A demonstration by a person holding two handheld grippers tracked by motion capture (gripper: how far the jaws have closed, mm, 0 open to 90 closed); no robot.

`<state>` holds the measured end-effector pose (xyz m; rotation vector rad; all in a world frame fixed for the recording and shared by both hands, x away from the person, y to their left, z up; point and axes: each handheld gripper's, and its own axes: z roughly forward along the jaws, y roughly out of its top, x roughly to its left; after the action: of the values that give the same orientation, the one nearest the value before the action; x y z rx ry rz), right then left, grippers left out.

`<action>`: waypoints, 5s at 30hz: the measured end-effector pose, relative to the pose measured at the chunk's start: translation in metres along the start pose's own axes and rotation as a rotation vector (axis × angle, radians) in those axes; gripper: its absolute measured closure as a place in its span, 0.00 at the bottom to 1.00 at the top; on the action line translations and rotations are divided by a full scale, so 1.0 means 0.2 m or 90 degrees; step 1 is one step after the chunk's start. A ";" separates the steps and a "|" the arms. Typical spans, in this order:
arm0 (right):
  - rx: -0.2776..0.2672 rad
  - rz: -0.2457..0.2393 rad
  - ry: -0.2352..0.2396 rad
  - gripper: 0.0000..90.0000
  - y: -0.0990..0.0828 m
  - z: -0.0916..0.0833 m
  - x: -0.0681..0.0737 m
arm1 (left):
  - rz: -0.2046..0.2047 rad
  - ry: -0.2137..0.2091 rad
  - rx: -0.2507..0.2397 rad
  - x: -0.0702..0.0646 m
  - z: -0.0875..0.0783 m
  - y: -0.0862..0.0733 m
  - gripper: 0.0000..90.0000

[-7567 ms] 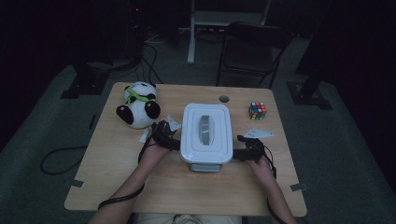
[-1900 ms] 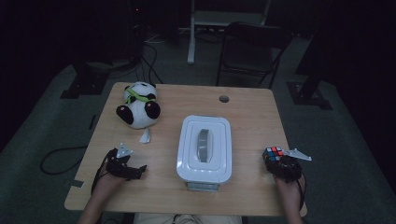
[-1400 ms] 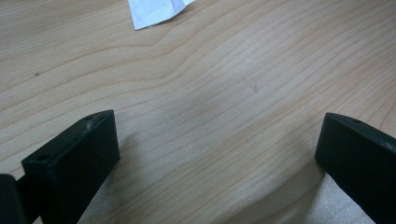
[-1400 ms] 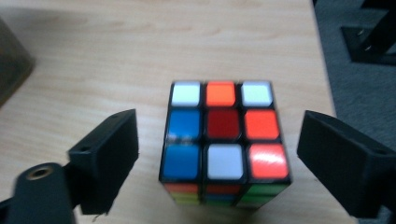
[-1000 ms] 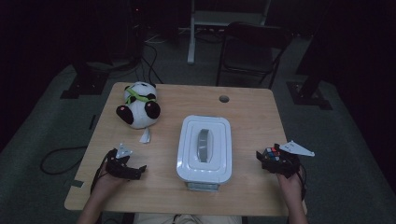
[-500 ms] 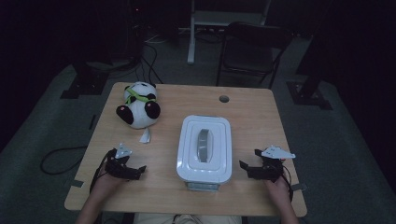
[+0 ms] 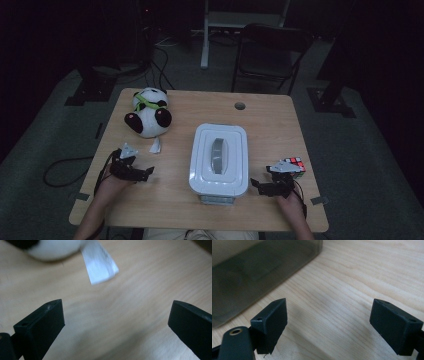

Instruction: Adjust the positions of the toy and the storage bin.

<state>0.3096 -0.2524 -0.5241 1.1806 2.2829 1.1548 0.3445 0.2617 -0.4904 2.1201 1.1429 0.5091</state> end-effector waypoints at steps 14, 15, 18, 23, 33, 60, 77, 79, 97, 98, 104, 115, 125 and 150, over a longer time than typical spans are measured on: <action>0.056 -0.034 -0.031 0.15 0.01 0.04 0.04 | 0.013 -0.003 -0.060 0.05 0.02 0.40 0.01; 0.056 -0.034 -0.031 0.15 0.01 0.04 0.04 | 0.011 -0.003 -0.061 0.05 0.03 0.43 0.01; 0.056 -0.033 -0.030 0.15 0.01 0.04 0.04 | 0.011 -0.002 -0.066 0.05 0.07 0.50 0.01; 0.054 -0.029 -0.028 0.15 0.01 0.04 0.03 | -0.006 0.007 -0.081 0.10 0.13 0.63 0.01; 0.053 -0.027 -0.025 0.15 0.01 0.03 0.03 | -0.125 0.077 -0.089 0.42 0.18 0.80 0.05; 0.051 -0.024 -0.022 0.15 0.01 0.03 0.03 | -0.074 -0.015 -0.013 0.37 0.24 0.85 0.84; 0.052 -0.023 -0.025 0.15 0.01 0.03 0.03 | 0.158 -0.252 -0.004 0.15 0.20 0.77 0.83; 0.052 -0.023 -0.024 0.15 0.01 0.03 0.03 | 0.152 -0.246 -0.007 0.14 0.23 0.76 0.83; 0.048 -0.005 -0.024 0.15 0.01 0.03 0.02 | 0.102 -0.221 -0.012 0.14 0.15 0.78 0.09; 0.048 -0.006 -0.026 0.15 0.01 0.03 0.02 | 0.104 -0.222 -0.014 0.14 0.14 0.77 0.09; 0.051 -0.014 -0.033 0.15 0.01 0.03 0.03 | 0.119 -0.227 -0.038 0.09 0.06 0.71 0.03; 0.053 -0.018 -0.036 0.15 0.01 0.03 0.03 | 0.126 -0.245 -0.094 0.00 -0.04 0.49 0.03; 0.053 -0.021 -0.039 0.15 0.01 0.03 0.03 | 0.131 -0.269 -0.104 -0.11 -0.09 0.34 0.03; 0.056 -0.024 -0.042 0.15 0.01 0.04 0.04 | 0.144 -0.238 -0.097 -0.31 0.00 0.02 0.03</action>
<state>0.3104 -0.2426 -0.5267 1.1824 2.3174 0.9972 0.3126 0.2080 -0.4890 2.1071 0.6398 0.2730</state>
